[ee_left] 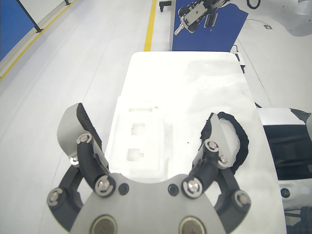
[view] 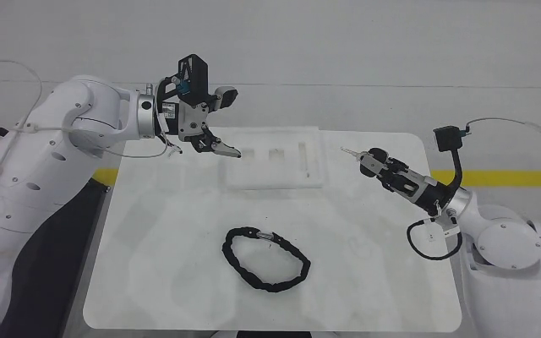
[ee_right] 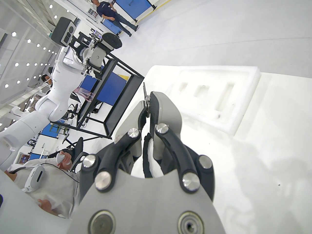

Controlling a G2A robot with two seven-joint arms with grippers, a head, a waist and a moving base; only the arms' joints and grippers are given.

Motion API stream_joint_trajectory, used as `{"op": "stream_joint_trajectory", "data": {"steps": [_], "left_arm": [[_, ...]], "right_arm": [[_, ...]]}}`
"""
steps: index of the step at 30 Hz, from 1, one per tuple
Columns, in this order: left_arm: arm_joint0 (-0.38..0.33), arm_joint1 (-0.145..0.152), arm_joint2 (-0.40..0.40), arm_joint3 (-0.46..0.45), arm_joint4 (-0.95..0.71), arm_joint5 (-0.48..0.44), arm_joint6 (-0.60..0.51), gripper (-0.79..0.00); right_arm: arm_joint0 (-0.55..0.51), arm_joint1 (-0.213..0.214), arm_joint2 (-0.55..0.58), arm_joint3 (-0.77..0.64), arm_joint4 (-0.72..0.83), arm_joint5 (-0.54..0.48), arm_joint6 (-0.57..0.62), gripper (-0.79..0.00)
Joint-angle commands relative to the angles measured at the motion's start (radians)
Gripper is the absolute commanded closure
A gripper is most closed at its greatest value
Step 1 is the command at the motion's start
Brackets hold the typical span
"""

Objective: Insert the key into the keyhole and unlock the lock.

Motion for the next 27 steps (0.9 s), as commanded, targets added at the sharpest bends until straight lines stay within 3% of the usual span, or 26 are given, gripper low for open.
{"op": "stream_joint_trajectory", "data": {"steps": [1, 5, 16, 27], "left_arm": [[0.032, 0.002, -0.002, -0.020, 0.015, 0.013, 0.004, -0.785], [0.098, 0.010, -0.013, -0.038, 0.072, 0.047, 0.019, -0.785], [0.297, 0.008, -0.017, -0.101, 0.298, 0.065, 0.199, -0.785], [0.414, -0.010, 0.006, -0.102, 0.460, 0.023, 0.268, -0.785]], "right_arm": [[0.000, 0.000, 0.000, 0.000, 0.000, 0.000, 0.000, 0.000], [0.000, 0.000, 0.000, 0.000, 0.000, 0.000, 0.000, 0.000], [0.000, 0.000, 0.000, 0.000, 0.000, 0.000, 0.000, 0.000], [0.000, 0.000, 0.000, 0.000, 0.000, 0.000, 0.000, 0.000]]}}
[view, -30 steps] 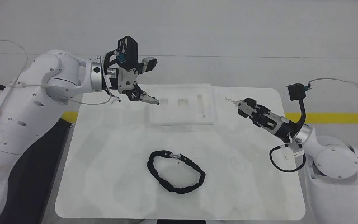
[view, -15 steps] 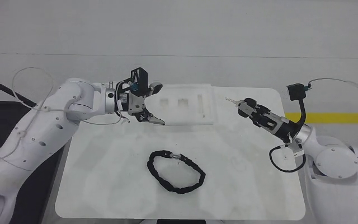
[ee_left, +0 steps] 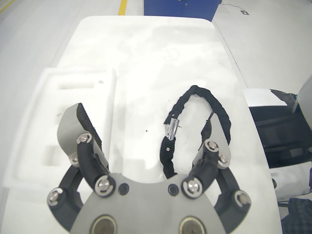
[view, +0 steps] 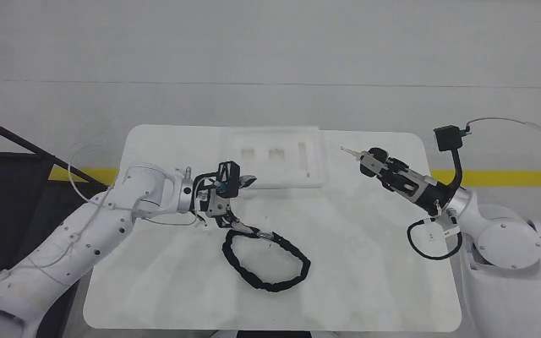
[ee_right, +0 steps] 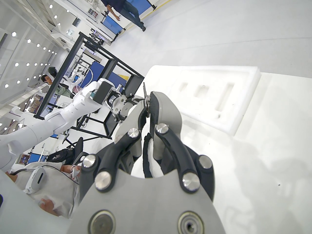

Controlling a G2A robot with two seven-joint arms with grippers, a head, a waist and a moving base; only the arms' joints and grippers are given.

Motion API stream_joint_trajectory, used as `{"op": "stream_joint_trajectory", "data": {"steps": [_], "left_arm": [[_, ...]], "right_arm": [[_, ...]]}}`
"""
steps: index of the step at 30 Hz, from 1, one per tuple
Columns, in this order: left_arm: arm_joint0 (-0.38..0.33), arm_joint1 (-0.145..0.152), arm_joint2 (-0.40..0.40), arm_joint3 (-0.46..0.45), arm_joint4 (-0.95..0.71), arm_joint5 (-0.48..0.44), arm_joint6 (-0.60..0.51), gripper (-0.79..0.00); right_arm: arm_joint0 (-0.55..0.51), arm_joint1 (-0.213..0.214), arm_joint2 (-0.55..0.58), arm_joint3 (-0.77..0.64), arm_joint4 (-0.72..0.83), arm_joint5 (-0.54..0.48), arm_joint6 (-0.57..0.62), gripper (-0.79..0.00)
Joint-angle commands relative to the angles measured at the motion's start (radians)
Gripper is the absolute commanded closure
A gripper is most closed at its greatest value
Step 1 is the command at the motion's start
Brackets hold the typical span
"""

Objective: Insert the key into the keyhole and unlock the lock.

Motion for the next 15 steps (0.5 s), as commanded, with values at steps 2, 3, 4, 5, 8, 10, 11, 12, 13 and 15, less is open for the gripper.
{"op": "stream_joint_trajectory", "data": {"steps": [2, 3, 4, 5, 8, 10, 11, 12, 13, 15], "left_arm": [[0.016, -0.012, 0.015, 0.011, 0.040, -0.020, 0.002, -0.785], [0.018, -0.016, 0.019, 0.014, 0.060, -0.020, 0.001, -0.785], [0.022, -0.021, 0.023, 0.018, 0.075, -0.020, 0.005, -0.785], [0.027, -0.026, 0.029, 0.024, 0.084, -0.025, 0.012, -0.785], [0.031, -0.042, 0.044, 0.044, 0.118, -0.027, 0.011, -0.785], [0.034, -0.053, 0.054, 0.062, 0.137, -0.016, 0.001, -0.785], [0.035, -0.057, 0.056, 0.068, 0.140, -0.011, -0.001, -0.785], [0.035, -0.057, 0.056, 0.068, 0.140, -0.011, -0.001, -0.785], [0.035, -0.057, 0.056, 0.068, 0.140, -0.011, -0.001, -0.785], [0.035, -0.057, 0.056, 0.068, 0.140, -0.011, -0.001, -0.785]], "right_arm": [[0.000, 0.000, 0.000, 0.000, 0.000, 0.000, 0.000, 0.000], [0.000, 0.000, 0.000, 0.000, 0.000, 0.000, 0.000, 0.000], [0.000, 0.000, 0.000, 0.000, 0.000, 0.000, 0.000, 0.000], [0.000, 0.000, 0.000, 0.000, 0.000, 0.000, 0.000, 0.000], [0.000, 0.000, 0.000, 0.000, 0.000, 0.000, 0.000, 0.000], [0.000, 0.000, 0.000, 0.000, 0.000, 0.000, 0.000, 0.000], [0.000, 0.000, 0.000, 0.000, 0.000, 0.000, 0.000, 0.000], [0.000, 0.000, 0.000, 0.000, 0.000, 0.000, 0.000, 0.000], [0.000, 0.000, 0.000, 0.000, 0.000, 0.000, 0.000, 0.000], [0.000, 0.000, 0.000, 0.000, 0.000, 0.000, 0.000, 0.000]]}}
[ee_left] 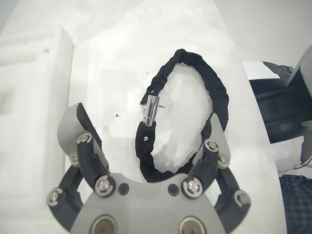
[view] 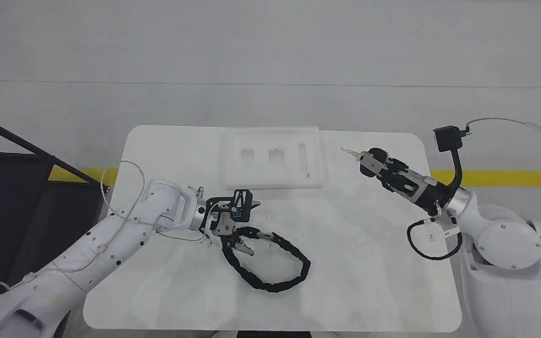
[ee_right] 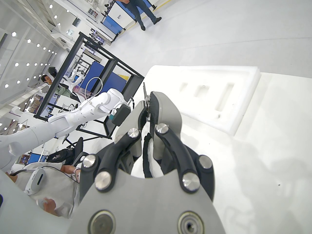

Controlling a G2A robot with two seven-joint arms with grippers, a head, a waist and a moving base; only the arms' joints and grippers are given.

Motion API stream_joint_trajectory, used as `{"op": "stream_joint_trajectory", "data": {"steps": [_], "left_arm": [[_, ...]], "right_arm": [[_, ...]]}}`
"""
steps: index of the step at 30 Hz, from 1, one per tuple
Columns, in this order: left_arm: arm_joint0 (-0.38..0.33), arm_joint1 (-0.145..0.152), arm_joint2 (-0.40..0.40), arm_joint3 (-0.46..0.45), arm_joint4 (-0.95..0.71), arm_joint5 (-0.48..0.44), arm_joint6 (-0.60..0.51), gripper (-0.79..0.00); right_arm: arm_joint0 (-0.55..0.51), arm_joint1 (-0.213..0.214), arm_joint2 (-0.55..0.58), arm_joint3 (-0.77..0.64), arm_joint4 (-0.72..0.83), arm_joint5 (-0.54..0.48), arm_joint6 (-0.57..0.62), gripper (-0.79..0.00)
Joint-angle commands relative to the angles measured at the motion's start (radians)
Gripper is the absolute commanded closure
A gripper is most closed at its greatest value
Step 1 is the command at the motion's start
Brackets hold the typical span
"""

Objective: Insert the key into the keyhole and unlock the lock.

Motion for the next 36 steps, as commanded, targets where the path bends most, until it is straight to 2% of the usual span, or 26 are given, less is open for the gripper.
{"op": "stream_joint_trajectory", "data": {"steps": [1, 14, 19, 22, 27, 36], "left_arm": [[0.000, 0.000, 0.000, -0.001, -0.001, -0.001, 0.000, -0.785], [0.000, 0.000, 0.000, -0.001, -0.001, -0.001, 0.000, -0.785], [0.032, -0.002, -0.015, -0.025, 0.088, 0.077, 0.018, -0.785], [0.030, -0.013, 0.000, -0.022, 0.200, 0.086, 0.026, -0.785], [0.014, -0.047, 0.038, 0.019, 0.315, 0.089, 0.086, -0.785], [-0.015, -0.101, 0.068, 0.119, 0.394, 0.088, 0.238, -0.785]], "right_arm": [[0.000, 0.000, 0.000, 0.000, 0.000, 0.000, 0.000, 0.000], [0.000, 0.000, 0.000, 0.000, 0.000, 0.000, 0.000, 0.000], [0.000, 0.000, 0.000, 0.000, 0.000, 0.000, 0.000, 0.000], [0.000, 0.000, 0.000, 0.000, 0.000, 0.000, 0.000, 0.000], [0.000, 0.000, 0.000, 0.000, 0.000, 0.000, 0.000, 0.000], [0.000, 0.000, 0.000, 0.000, 0.000, 0.000, 0.000, 0.000]]}}
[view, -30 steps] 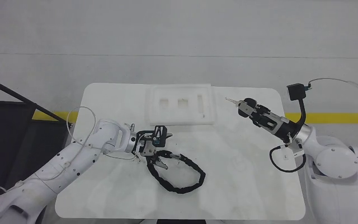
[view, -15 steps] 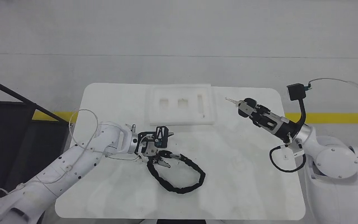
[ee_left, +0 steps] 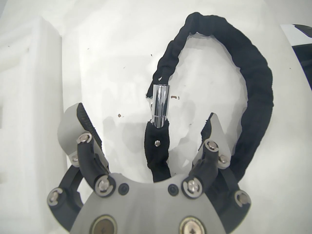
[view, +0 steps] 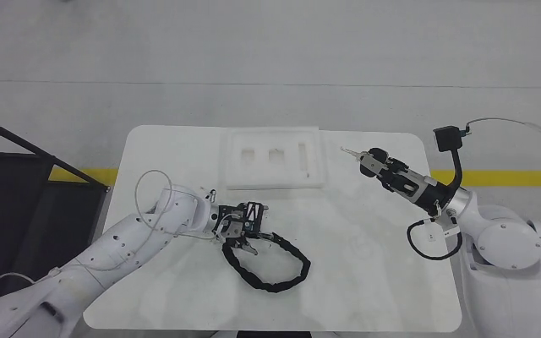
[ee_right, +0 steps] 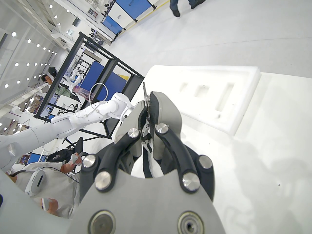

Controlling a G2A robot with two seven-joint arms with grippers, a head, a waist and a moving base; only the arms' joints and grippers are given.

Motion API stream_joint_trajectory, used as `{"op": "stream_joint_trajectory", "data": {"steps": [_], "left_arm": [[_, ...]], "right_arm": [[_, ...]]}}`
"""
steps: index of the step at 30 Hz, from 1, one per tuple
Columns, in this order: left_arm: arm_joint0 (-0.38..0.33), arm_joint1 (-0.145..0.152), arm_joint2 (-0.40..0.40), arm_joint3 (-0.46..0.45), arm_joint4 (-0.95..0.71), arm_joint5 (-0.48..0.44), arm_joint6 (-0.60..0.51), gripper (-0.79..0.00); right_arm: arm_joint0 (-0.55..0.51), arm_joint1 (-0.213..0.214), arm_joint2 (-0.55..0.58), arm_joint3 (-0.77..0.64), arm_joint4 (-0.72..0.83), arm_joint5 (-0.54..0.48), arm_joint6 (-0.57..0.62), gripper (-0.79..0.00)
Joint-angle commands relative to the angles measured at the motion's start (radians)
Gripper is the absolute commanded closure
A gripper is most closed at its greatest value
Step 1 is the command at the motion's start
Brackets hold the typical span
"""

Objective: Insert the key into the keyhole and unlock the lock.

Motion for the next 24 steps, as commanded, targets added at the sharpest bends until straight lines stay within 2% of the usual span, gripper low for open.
{"op": "stream_joint_trajectory", "data": {"steps": [1, 4, 5, 6, 9, 13, 16, 18, 20, 23, 24], "left_arm": [[-0.002, -0.011, 0.007, 0.018, 0.016, -0.002, 0.024, -0.785], [0.000, -0.022, 0.012, 0.035, 0.037, 0.005, 0.052, -0.782], [0.002, -0.025, 0.012, 0.038, 0.045, 0.009, 0.062, -0.702], [0.005, -0.026, 0.013, 0.042, 0.052, 0.009, 0.072, -0.693], [0.013, -0.029, 0.012, 0.055, 0.069, 0.005, 0.092, -0.733], [0.021, -0.032, 0.006, 0.067, 0.088, 0.005, 0.109, -0.671], [0.025, -0.034, 0.000, 0.069, 0.098, 0.005, 0.113, -0.674], [0.027, -0.035, -0.004, 0.067, 0.107, 0.005, 0.111, -0.585], [0.031, -0.037, -0.009, 0.067, 0.112, 0.005, 0.110, -0.372], [0.036, -0.039, -0.014, 0.069, 0.117, 0.001, 0.107, -0.237], [0.038, -0.040, -0.016, 0.070, 0.118, 0.000, 0.108, -0.157]], "right_arm": [[0.000, 0.000, 0.000, 0.000, 0.000, 0.000, 0.000, 0.000], [0.000, 0.000, 0.000, 0.000, 0.000, 0.000, 0.000, 0.000], [0.000, 0.000, 0.000, 0.000, 0.000, 0.000, 0.000, 0.000], [0.000, 0.000, 0.000, 0.000, 0.000, 0.000, 0.000, 0.000], [0.000, 0.000, 0.000, 0.000, 0.000, 0.000, 0.000, 0.000], [0.000, 0.000, 0.000, 0.000, 0.000, 0.000, 0.000, 0.000], [0.000, 0.000, 0.000, 0.000, 0.000, 0.000, 0.000, 0.000], [0.000, 0.000, 0.000, 0.000, 0.000, 0.000, 0.000, 0.000], [0.000, 0.000, 0.000, 0.000, 0.000, 0.000, 0.000, 0.000], [0.000, 0.000, 0.000, 0.000, 0.000, 0.000, 0.000, 0.000], [0.000, 0.000, 0.000, 0.000, 0.000, 0.000, 0.000, 0.000]]}}
